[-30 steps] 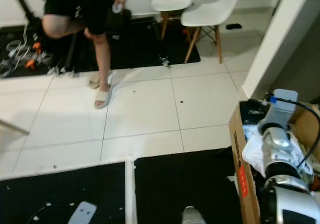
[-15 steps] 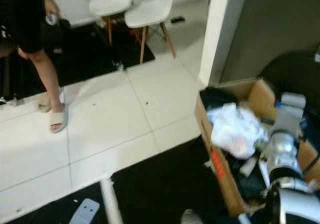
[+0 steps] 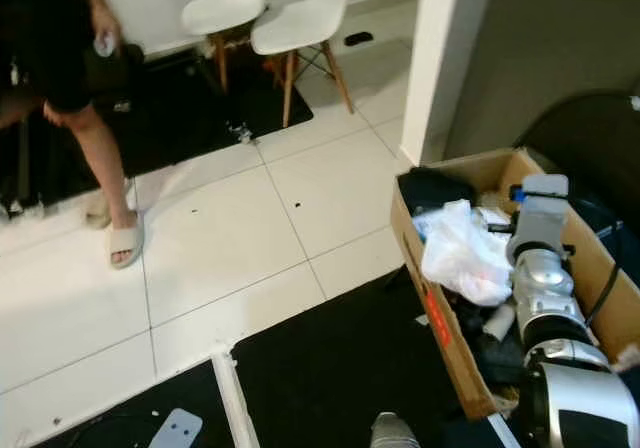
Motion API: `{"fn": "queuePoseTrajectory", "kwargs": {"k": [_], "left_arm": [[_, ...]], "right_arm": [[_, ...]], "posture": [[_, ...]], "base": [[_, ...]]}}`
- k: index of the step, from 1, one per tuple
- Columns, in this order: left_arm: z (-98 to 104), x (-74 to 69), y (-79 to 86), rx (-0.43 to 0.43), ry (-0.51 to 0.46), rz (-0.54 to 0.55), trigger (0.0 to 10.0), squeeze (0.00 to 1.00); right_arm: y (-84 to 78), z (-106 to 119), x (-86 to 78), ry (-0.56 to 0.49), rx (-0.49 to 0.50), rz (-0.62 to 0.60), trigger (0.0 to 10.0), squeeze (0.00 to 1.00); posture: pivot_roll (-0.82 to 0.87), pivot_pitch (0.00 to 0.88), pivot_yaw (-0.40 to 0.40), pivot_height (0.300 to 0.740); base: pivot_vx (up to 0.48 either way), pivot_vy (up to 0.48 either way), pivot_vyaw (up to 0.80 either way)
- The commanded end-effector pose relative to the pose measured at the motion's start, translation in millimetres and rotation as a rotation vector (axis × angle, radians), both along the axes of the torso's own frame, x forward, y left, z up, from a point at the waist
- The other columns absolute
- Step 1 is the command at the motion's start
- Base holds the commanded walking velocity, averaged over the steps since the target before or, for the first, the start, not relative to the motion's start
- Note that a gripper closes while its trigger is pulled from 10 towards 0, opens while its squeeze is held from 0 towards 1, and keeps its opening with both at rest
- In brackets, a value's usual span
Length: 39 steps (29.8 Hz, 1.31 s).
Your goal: Picking trash to rubbish bin
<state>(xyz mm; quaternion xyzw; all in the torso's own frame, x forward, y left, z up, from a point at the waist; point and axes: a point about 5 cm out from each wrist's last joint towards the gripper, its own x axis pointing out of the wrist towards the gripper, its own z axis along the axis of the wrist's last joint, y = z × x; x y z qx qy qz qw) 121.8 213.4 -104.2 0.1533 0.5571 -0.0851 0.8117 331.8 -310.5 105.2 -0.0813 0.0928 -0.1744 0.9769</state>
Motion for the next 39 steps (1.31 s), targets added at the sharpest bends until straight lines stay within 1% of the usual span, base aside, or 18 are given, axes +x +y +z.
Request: {"fn": "queuePoseTrajectory", "kwargs": {"k": [1,3,10,12,14,18,20,22,23,24,26,27,29,31,34,39], "left_arm": [[-1.3,-6.3,3.2,0.009,0.022,-0.005,10.0,0.00],[-1.5,-6.8,3.1,0.008,0.022,-0.005,10.0,0.00],[-1.8,-7.1,1.9,0.005,0.022,-0.004,10.0,0.00],[-2.1,-7.5,0.9,0.003,0.024,-0.007,10.0,0.00],[-2.1,-7.3,0.7,0.003,0.025,-0.009,10.0,0.00],[-2.0,-7.1,0.5,0.005,0.025,-0.016,10.0,0.00],[-2.0,-6.9,0.6,0.006,0.025,-0.018,10.0,0.00],[-1.8,-6.5,0.6,0.007,0.024,-0.020,10.0,0.00],[-1.8,-6.4,0.7,0.007,0.024,-0.020,10.0,0.00],[-1.8,-6.3,0.6,0.007,0.023,-0.022,10.0,0.00],[-1.8,-6.1,0.4,0.008,0.023,-0.024,10.0,0.00],[-1.7,-5.9,0.1,0.007,0.023,-0.025,10.0,0.00],[-1.8,-5.5,-0.6,0.005,0.023,-0.027,10.0,0.00],[-2.0,-5.4,-2.0,0.001,0.022,-0.028,10.0,0.00],[-2.4,-6.2,-3.1,-0.001,0.023,-0.029,10.0,0.00],[-3.2,-8.9,-3.1,0.001,0.030,-0.030,10.0,0.00]], "right_arm": [[0.9,-5.1,-1.9,0.026,0.008,0.008,10.0,0.00],[3.8,-6.7,-1.1,0.047,-0.001,0.047,10.0,0.00],[8.6,-9.7,-0.1,0.085,-0.017,0.105,10.0,0.00],[12.4,-12.1,0.2,0.101,-0.029,0.134,10.0,0.00],[16.6,-12.5,1.2,0.088,-0.013,0.159,10.0,0.00],[26.9,-11.8,3.6,0.032,0.054,0.217,10.0,0.00],[33.5,-10.3,5.2,-0.004,0.089,0.259,10.0,0.00],[47.6,-9.8,7.7,-0.028,0.113,0.357,10.0,0.00],[51.0,-9.7,8.2,-0.032,0.117,0.381,10.0,0.00],[59.5,-11.5,9.1,-0.027,0.111,0.421,10.0,0.00],[68.1,-13.7,9.8,-0.018,0.102,0.456,10.0,0.00],[78.0,-16.7,11.7,-0.008,0.084,0.458,10.0,0.00],[90.2,-19.9,14.5,0.000,0.075,0.443,10.0,0.00],[96.5,-20.3,17.4,0.004,0.069,0.418,10.0,0.00],[98.1,-18.3,20.5,0.007,0.046,0.380,10.0,0.00],[98.6,-16.7,22.0,0.009,0.037,0.378,10.0,0.00]], "posture": [[-0.01,0.110,0.059,0.740],[-0.01,0.111,0.055,0.740],[-0.01,0.111,0.055,0.740],[-0.01,0.111,0.055,0.740],[-0.01,0.112,0.051,0.740],[-0.01,0.112,0.051,0.740],[-0.01,0.112,0.051,0.740],[-0.01,0.112,0.051,0.740],[-0.01,0.112,0.051,0.740],[-0.01,0.112,0.051,0.740],[-0.01,0.112,0.051,0.740],[-0.02,0.117,0.055,0.740],[-0.02,0.120,0.052,0.740],[-0.01,0.121,0.050,0.740],[-0.01,0.121,0.050,0.740],[-0.01,0.121,0.048,0.740]], "base": [[0.000,0.000,-0.80],[0.000,0.000,-0.80],[0.000,0.000,-0.80],[0.000,0.000,-0.80],[0.000,0.000,-0.80],[0.000,0.000,0.00],[0.000,0.000,0.00],[0.000,0.000,0.00],[0.000,0.000,0.00],[0.000,0.000,0.00],[0.000,0.000,0.00],[0.000,0.000,0.00],[0.000,0.000,0.00],[0.000,0.000,0.00],[0.000,0.000,0.00],[0.000,0.000,0.00]]}}
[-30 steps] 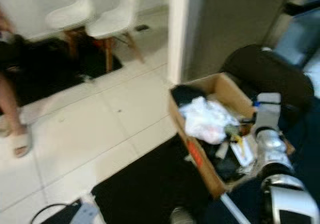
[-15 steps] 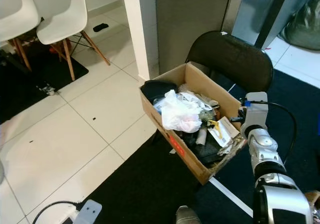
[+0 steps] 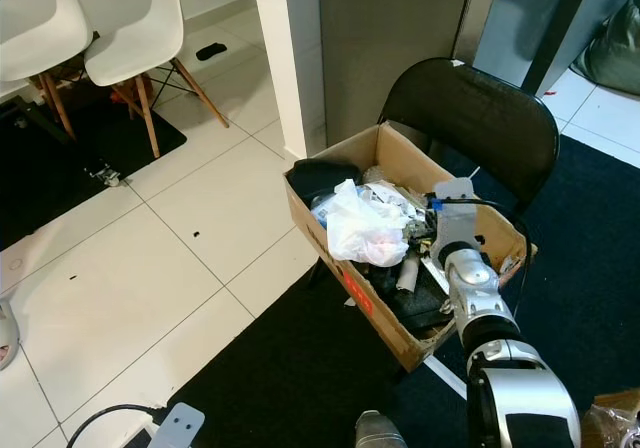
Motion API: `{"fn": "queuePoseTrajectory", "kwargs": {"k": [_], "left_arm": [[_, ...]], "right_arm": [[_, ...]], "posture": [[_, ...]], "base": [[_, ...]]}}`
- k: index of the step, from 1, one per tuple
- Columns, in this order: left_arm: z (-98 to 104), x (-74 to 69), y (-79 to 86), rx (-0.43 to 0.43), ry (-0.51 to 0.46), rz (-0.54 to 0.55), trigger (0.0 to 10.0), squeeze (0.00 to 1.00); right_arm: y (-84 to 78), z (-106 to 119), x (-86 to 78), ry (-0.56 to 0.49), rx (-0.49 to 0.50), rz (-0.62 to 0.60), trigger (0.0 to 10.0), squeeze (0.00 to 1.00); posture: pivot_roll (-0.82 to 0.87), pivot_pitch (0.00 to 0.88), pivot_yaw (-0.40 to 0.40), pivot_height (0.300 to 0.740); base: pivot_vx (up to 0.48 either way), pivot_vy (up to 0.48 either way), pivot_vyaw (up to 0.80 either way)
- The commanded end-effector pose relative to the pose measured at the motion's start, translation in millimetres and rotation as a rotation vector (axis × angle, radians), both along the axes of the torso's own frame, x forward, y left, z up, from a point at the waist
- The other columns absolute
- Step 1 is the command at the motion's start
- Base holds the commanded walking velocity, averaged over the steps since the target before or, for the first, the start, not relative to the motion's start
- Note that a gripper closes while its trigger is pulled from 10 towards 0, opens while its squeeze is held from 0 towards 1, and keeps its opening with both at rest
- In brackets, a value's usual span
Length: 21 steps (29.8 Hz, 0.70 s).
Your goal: Picking trash to rubbish bin
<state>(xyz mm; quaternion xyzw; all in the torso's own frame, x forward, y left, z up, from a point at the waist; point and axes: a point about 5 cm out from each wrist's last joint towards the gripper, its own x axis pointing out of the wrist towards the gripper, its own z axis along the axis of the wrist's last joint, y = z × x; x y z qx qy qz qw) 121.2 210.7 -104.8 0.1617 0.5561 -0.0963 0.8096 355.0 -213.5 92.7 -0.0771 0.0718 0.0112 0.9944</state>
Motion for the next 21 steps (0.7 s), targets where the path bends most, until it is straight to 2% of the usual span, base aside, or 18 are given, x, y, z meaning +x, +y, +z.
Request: {"fn": "queuePoseTrajectory", "kwargs": {"k": [1,3,6,9,11,12,13,14,15,16,18,20,21], "left_arm": [[-2.9,-9.6,-0.1,0.002,0.030,-0.002,10.0,0.00],[-2.9,-9.6,-0.1,0.002,0.030,-0.002,10.0,0.00],[-3.2,-10.9,0.4,0.007,0.032,0.002,10.0,0.00],[-3.2,-10.6,0.1,0.006,0.032,0.002,10.0,0.00],[-3.2,-9.7,-1.2,0.004,0.030,-0.003,10.0,0.00],[-3.1,-9.2,-1.7,0.004,0.029,-0.004,10.0,0.00],[-3.1,-9.2,-1.7,0.004,0.029,-0.004,10.0,0.00],[-3.0,-8.6,-2.0,0.004,0.027,-0.007,10.0,0.00],[-2.9,-8.3,-2.0,0.004,0.027,-0.009,10.0,0.00],[-2.9,-8.2,-1.9,0.004,0.026,-0.009,10.0,0.00],[-2.7,-8.0,-1.3,0.006,0.027,-0.012,10.0,0.00],[-2.6,-8.2,-0.5,0.009,0.029,-0.015,10.0,0.00],[-2.6,-8.6,0.3,0.012,0.031,-0.018,10.0,0.00]], "right_arm": [[3.5,-3.8,-0.8,0.020,0.002,0.017,10.0,1.00],[3.5,-3.8,-0.8,0.020,0.002,0.017,10.0,1.00],[2.7,-0.4,-0.8,-0.016,0.070,0.017,10.0,1.00],[0.5,0.4,-0.9,-0.022,0.079,0.009,10.0,1.00],[-5.9,4.3,-0.8,-0.047,0.144,-0.004,10.0,1.00],[-8.7,6.6,-0.8,-0.061,0.182,-0.007,10.0,0.91],[-8.7,6.6,-0.8,-0.061,0.182,-0.007,10.0,0.91],[-15.7,13.1,-0.5,-0.107,0.323,-0.008,10.0,0.13],[-18.3,16.3,-0.8,-0.130,0.407,0.014,10.0,0.00],[-19.8,18.5,-1.1,-0.147,0.461,0.033,10.0,0.00],[-16.2,22.1,-4.9,-0.168,0.563,0.175,10.0,0.00],[-9.3,24.9,-12.7,-0.188,0.595,0.339,10.0,0.00],[-0.9,26.3,-24.4,-0.197,0.616,0.497,10.0,0.00]], "posture": [[-0.01,0.120,0.044,0.740],[-0.01,0.120,0.044,0.740],[-0.01,0.118,0.039,0.740],[-0.01,0.118,0.039,0.740],[-0.01,0.114,0.040,0.740],[-0.01,0.114,0.040,0.740],[-0.01,0.114,0.040,0.740],[-0.01,0.114,0.040,0.740],[-0.01,0.114,0.040,0.740],[-0.01,0.114,0.040,0.740],[-0.03,0.117,0.051,0.740],[-0.03,0.117,0.051,0.740],[-0.03,0.117,0.051,0.740]], "base": [[0.000,0.000,0.00],[0.000,0.000,0.00],[0.000,0.000,0.00],[0.000,0.000,0.00],[0.000,0.000,0.00],[0.000,0.000,0.00],[0.000,0.000,0.00],[0.000,0.000,0.00],[0.000,0.000,0.00],[0.000,0.000,0.00],[0.000,0.000,0.00],[0.000,0.000,0.00],[0.000,0.000,0.00]]}}
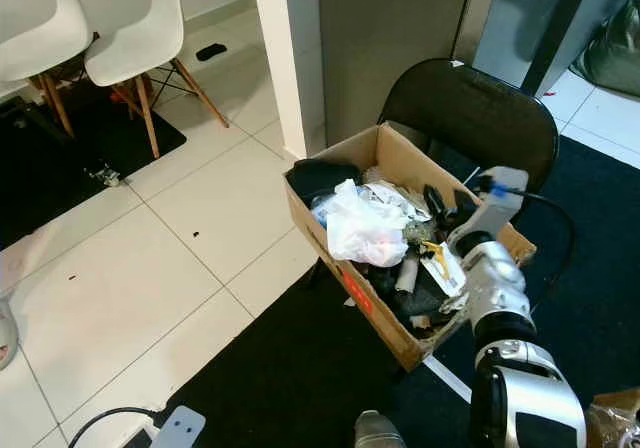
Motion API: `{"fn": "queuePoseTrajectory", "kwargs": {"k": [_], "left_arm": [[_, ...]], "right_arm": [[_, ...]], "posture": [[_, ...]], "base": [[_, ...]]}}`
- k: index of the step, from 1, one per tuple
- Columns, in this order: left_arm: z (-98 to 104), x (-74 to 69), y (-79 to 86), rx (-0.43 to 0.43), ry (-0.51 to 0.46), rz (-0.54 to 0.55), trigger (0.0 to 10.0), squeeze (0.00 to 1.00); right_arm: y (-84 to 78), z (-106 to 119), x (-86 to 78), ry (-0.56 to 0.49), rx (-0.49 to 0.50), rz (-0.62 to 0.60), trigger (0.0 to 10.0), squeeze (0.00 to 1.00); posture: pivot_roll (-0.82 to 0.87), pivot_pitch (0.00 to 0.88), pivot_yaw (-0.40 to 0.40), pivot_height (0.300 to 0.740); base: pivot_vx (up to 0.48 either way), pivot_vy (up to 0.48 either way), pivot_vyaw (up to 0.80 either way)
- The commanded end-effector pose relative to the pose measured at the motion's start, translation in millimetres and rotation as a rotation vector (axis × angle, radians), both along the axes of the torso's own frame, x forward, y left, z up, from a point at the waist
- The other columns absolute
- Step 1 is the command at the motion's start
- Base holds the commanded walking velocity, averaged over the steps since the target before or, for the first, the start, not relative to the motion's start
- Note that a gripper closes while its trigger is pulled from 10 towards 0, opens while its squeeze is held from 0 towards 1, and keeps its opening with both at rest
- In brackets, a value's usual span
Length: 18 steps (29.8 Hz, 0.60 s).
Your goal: Picking trash to rubbish bin
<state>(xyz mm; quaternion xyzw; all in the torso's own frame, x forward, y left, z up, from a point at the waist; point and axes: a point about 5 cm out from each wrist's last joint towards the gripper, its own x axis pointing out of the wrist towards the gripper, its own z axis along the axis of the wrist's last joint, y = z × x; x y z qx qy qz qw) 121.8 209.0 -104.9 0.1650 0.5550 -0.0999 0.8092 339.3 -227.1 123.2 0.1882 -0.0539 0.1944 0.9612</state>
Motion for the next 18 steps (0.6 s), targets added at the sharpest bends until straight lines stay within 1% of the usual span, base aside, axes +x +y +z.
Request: {"fn": "queuePoseTrajectory", "kwargs": {"k": [1,2,3,5,6,8,10,13,14,15,16,17,18], "left_arm": [[-2.5,-9.5,2.4,0.011,0.032,-0.009,10.0,0.00],[-2.5,-9.5,2.4,0.011,0.032,-0.009,10.0,0.00],[-2.5,-10.0,3.0,0.012,0.034,-0.008,10.0,0.00],[-2.5,-10.2,3.2,0.012,0.034,-0.008,10.0,0.00],[-2.5,-10.3,3.5,0.012,0.035,-0.009,10.0,0.00],[-2.5,-10.4,3.6,0.013,0.035,-0.010,10.0,0.00],[-2.4,-10.2,3.4,0.012,0.035,-0.014,10.0,0.00],[-2.4,-9.8,3.2,0.011,0.034,-0.015,10.0,0.00],[-2.3,-9.6,3.2,0.011,0.034,-0.015,10.0,0.00],[-2.3,-9.6,3.2,0.011,0.034,-0.015,10.0,0.00],[-2.3,-9.5,3.2,0.012,0.034,-0.016,10.0,0.00],[-2.3,-9.6,3.3,0.012,0.035,-0.015,10.0,0.00],[-2.3,-9.6,3.3,0.012,0.035,-0.015,10.0,0.00]], "right_arm": [[15.2,-3.8,-13.3,-0.039,0.027,0.184,10.0,0.00],[15.2,-3.8,-13.3,-0.039,0.027,0.184,10.0,0.00],[17.3,-5.3,-17.1,-0.049,0.010,0.195,10.0,0.00],[17.3,-6.4,-17.3,-0.045,0.009,0.187,10.0,0.00],[17.8,-9.0,-17.8,-0.026,0.035,0.198,10.0,0.00],[18.8,-10.3,-19.5,-0.022,0.055,0.221,10.0,0.00],[19.8,-11.6,-24.0,-0.024,0.069,0.263,10.0,0.00],[17.4,-15.0,-28.0,-0.008,0.065,0.282,10.0,0.00],[16.4,-21.5,-33.9,0.027,0.049,0.330,10.0,0.00],[16.4,-21.5,-33.9,0.027,0.049,0.330,10.0,0.00],[16.6,-23.8,-39.0,0.046,0.045,0.368,10.0,0.00],[14.4,-29.9,-47.6,0.082,0.025,0.417,10.0,0.00],[14.4,-29.9,-47.6,0.082,0.025,0.417,10.0,0.00]], "posture": [[-0.03,0.119,0.053,0.740],[-0.03,0.119,0.053,0.740],[-0.03,0.119,0.053,0.740],[-0.03,0.119,0.053,0.740],[-0.03,0.123,0.056,0.740],[-0.03,0.123,0.056,0.740],[-0.03,0.123,0.056,0.740],[-0.03,0.123,0.056,0.740],[-0.03,0.123,0.056,0.740],[-0.03,0.123,0.056,0.740],[-0.03,0.123,0.056,0.740],[-0.03,0.123,0.056,0.740],[-0.03,0.123,0.056,0.740]], "base": [[0.000,0.000,0.00],[0.000,0.000,0.00],[0.000,0.000,0.00],[0.000,0.000,0.00],[0.000,0.000,0.00],[0.000,0.000,0.00],[0.000,0.000,0.78],[0.000,0.000,0.77],[0.000,0.000,0.74],[0.000,0.000,0.74],[0.000,0.000,0.74],[0.000,0.000,0.71],[0.000,0.000,0.71]]}}
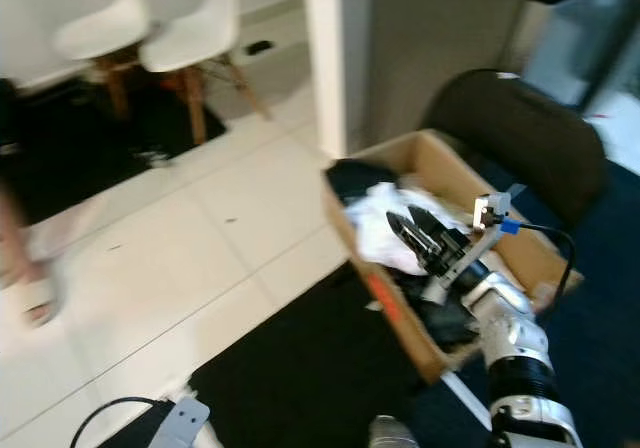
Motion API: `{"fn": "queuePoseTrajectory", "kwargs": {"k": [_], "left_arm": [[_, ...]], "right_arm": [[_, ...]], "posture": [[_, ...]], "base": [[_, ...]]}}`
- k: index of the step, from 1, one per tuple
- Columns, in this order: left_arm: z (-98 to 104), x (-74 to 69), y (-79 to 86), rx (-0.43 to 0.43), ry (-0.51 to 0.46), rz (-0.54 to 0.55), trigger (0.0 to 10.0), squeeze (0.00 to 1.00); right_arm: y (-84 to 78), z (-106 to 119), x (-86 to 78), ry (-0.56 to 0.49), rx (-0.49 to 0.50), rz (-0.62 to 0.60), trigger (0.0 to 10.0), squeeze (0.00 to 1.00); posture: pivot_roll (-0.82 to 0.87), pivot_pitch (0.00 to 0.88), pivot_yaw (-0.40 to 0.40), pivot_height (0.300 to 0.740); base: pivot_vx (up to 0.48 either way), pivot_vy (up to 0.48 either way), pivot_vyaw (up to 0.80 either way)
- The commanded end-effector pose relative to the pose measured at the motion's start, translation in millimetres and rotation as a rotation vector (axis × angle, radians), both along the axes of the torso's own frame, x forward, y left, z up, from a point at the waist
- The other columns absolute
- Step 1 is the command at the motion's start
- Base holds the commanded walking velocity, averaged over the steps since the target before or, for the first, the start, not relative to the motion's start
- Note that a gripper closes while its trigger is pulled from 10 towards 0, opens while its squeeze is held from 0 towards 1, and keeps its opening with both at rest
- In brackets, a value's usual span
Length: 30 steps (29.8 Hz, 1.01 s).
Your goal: Picking trash to rubbish bin
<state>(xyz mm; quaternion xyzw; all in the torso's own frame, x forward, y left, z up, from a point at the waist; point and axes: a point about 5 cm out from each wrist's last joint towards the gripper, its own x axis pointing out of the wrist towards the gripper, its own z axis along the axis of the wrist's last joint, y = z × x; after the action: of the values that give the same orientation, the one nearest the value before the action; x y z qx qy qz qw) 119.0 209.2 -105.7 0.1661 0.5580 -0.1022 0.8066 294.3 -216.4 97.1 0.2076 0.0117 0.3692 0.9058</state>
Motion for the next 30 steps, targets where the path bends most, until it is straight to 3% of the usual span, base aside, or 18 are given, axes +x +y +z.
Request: {"fn": "queuePoseTrajectory", "kwargs": {"k": [1,5,7,8,9,14,16,18,20,23,26,30], "left_arm": [[-1.6,-7.2,3.2,0.012,0.027,-0.010,10.0,0.00],[-1.8,-7.8,3.4,0.012,0.029,-0.009,10.0,0.00],[-2.1,-8.7,2.6,0.009,0.032,-0.010,10.0,0.00],[-2.1,-8.7,2.6,0.009,0.032,-0.010,10.0,0.00],[-2.5,-9.5,1.7,0.005,0.034,-0.011,10.0,0.00],[-2.9,-10.3,0.2,0.000,0.036,-0.014,10.0,0.00],[-2.9,-10.3,0.2,0.000,0.036,-0.014,10.0,0.00],[-3.0,-10.1,-0.3,-0.001,0.035,-0.015,10.0,0.00],[-2.9,-9.8,-0.5,-0.001,0.035,-0.017,10.0,0.00],[-2.9,-9.5,-0.8,-0.001,0.034,-0.018,10.0,0.00],[-2.8,-8.7,-1.4,0.000,0.035,-0.025,10.0,0.00],[-2.7,-7.9,-2.1,0.001,0.033,-0.029,10.0,0.00]], "right_arm": [[-0.7,-11.6,-11.9,0.061,-0.017,0.065,10.0,0.00],[-8.8,-22.8,-23.1,0.115,-0.055,0.085,10.0,0.00],[-23.8,-48.1,-37.0,0.244,-0.162,0.050,10.0,0.00],[-23.8,-48.1,-37.0,0.244,-0.162,0.050,10.0,0.00],[-36.7,-73.7,-54.2,0.387,-0.267,0.016,10.0,0.00],[-53.0,-118.0,-93.9,0.657,-0.461,-0.049,10.0,0.00],[-53.5,-123.1,-100.0,0.687,-0.483,-0.048,10.0,0.00],[-53.5,-144.8,-125.3,0.819,-0.562,-0.085,10.0,0.00],[-52.5,-157.3,-139.8,0.894,-0.614,-0.133,10.0,0.00],[-51.1,-162.7,-146.2,0.922,-0.643,-0.151,10.0,0.00],[-36.4,-184.0,-172.9,1.030,-0.717,-0.196,10.0,0.00],[-31.6,-190.6,-183.7,1.074,-0.745,-0.224,10.0,0.00]], "posture": [[-0.03,0.125,0.057,0.740],[-0.03,0.125,0.057,0.740],[-0.04,0.127,0.052,0.740],[-0.04,0.127,0.052,0.740],[-0.04,0.127,0.052,0.740],[-0.04,0.127,0.051,0.740],[-0.04,0.127,0.051,0.740],[-0.04,0.126,0.049,0.740],[-0.04,0.126,0.049,0.740],[-0.04,0.126,0.053,0.740],[-0.04,0.124,0.057,0.740],[-0.04,0.122,0.055,0.740]], "base": [[0.000,0.000,0.71],[0.000,0.000,0.71],[0.000,0.000,0.71],[0.000,0.000,0.71],[0.000,0.000,0.71],[0.000,0.000,0.71],[0.000,0.000,0.71],[0.000,0.000,0.71],[0.000,0.000,0.71],[0.000,0.000,0.71],[0.000,0.000,0.71],[0.000,0.000,0.71]]}}
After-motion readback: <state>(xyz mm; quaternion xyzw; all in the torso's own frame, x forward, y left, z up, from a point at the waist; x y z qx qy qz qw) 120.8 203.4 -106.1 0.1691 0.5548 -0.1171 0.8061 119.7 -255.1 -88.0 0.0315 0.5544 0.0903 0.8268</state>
